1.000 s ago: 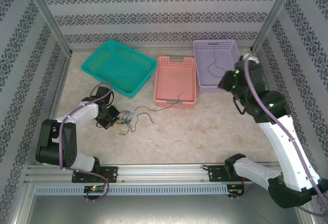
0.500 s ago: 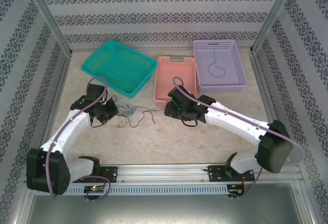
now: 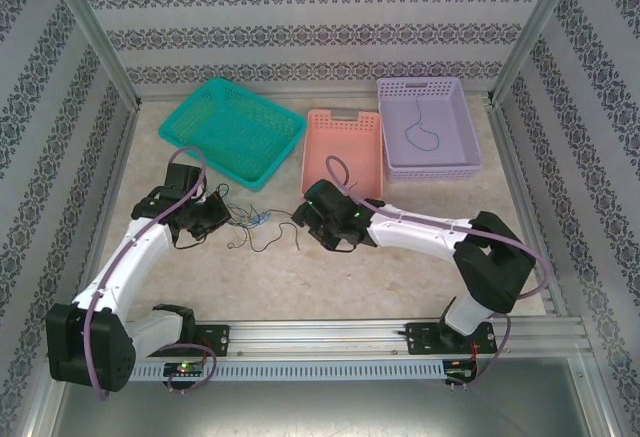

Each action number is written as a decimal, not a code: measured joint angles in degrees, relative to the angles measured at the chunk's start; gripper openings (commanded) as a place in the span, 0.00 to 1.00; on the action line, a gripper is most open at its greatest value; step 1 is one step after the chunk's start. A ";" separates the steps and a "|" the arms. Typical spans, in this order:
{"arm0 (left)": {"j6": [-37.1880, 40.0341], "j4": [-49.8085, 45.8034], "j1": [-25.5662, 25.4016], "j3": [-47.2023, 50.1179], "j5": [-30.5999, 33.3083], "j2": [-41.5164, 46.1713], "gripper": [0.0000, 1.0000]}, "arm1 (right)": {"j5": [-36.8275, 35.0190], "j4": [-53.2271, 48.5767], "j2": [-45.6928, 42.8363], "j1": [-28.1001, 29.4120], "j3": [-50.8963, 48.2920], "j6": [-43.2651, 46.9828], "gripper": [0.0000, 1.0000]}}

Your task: Untangle the cables

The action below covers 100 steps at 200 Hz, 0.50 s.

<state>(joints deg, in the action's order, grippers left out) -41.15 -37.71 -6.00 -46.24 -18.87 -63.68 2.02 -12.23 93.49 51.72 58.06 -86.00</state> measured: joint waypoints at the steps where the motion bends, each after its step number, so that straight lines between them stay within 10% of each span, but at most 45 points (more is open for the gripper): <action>1: 0.00 0.00 0.00 0.02 0.00 0.02 0.00 | 0.02 0.11 0.11 0.09 0.09 -0.24 0.65; 100: 0.68 -5.33 -1.18 -2.71 -1.11 7.82 0.00 | -5.40 1.62 -1.57 -1.40 -0.72 -3.34 0.75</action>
<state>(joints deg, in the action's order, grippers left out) -40.47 -43.05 -7.18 -48.95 -19.99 -55.86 -3.38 -10.61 91.92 50.33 57.34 -89.34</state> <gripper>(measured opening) 0.052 0.718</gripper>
